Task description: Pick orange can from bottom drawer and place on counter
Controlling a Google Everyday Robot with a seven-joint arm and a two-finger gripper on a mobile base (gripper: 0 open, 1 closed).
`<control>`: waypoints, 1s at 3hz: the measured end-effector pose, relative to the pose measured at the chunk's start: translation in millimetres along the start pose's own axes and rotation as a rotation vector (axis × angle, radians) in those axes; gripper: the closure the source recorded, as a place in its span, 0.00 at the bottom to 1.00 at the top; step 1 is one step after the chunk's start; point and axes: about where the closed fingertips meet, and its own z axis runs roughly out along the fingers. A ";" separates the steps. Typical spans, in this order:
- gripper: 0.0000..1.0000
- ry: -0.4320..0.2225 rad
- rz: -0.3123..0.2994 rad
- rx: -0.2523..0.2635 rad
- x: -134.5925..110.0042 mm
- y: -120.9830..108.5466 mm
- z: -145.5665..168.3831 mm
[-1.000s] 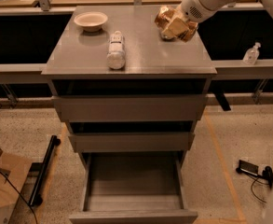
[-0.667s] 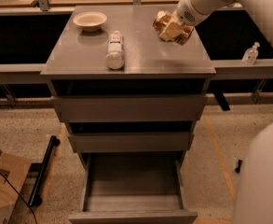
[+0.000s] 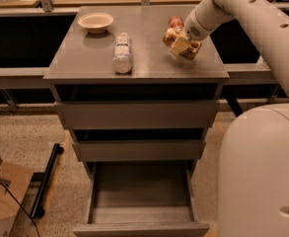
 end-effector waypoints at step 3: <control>0.00 0.011 0.018 -0.033 8.5 2.5 16.4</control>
Offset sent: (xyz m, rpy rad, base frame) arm 0.0033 -0.0015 -0.0138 0.0110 0.0305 -0.0017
